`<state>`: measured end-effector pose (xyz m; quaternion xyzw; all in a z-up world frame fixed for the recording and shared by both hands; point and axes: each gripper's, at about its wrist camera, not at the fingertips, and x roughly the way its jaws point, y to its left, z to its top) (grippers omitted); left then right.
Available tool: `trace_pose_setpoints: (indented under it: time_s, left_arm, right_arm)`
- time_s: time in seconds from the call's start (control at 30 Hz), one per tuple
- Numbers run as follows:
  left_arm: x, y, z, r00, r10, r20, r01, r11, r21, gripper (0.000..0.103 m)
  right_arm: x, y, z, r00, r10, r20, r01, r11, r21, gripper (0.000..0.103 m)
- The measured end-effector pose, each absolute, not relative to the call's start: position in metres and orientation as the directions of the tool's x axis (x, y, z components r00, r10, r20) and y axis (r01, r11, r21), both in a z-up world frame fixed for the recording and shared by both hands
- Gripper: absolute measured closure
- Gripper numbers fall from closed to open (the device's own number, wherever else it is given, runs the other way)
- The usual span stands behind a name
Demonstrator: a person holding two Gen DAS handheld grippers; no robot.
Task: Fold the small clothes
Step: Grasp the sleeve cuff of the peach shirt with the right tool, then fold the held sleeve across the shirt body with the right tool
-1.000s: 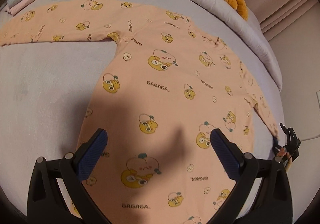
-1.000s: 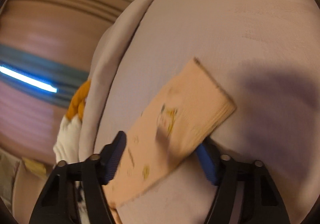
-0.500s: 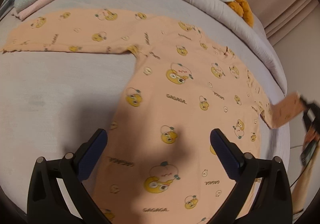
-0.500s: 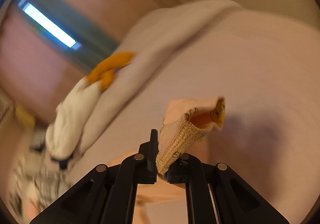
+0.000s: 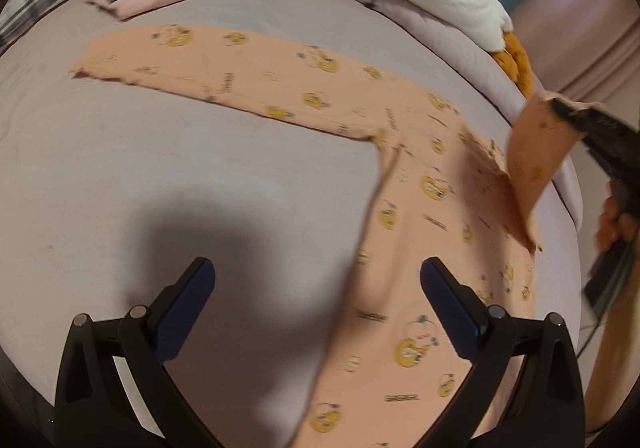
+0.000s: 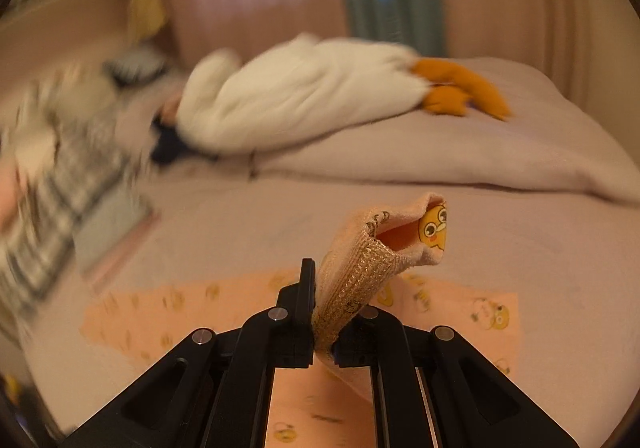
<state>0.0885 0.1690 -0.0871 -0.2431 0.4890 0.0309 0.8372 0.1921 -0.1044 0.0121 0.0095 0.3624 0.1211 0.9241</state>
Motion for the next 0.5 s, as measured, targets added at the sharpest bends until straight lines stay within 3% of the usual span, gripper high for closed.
trace_pose_setpoints:
  time_s: [0.27,0.33,0.4,0.5]
  left_arm:
    - [0.086,0.200,-0.095,0.507,-0.165,-0.846,-0.352,0.856,-0.378,0.000]
    - [0.086,0.208,-0.096,0.510,-0.171,-0.843,-0.366,0.844,-0.392,0.000]
    - [0.087,0.216,-0.097,0.516,-0.173,-0.839,-0.383,0.830,-0.406,0.000]
    - [0.087,0.231,-0.098,0.529,-0.169,-0.832,-0.411,0.806,-0.425,0.000]
  right_arm:
    - [0.191,-0.001,-0.075,0.622,0.104,-0.776,-0.372,0.912,-0.176,0.094]
    - [0.189,0.010,-0.089,0.595,0.089,-0.799,-0.410,0.888,-0.207,0.087]
    - [0.185,0.025,-0.101,0.569,0.072,-0.819,-0.450,0.861,-0.236,0.062]
    - [0.167,0.040,-0.100,0.549,0.149,-0.823,-0.543,0.811,-0.216,0.052]
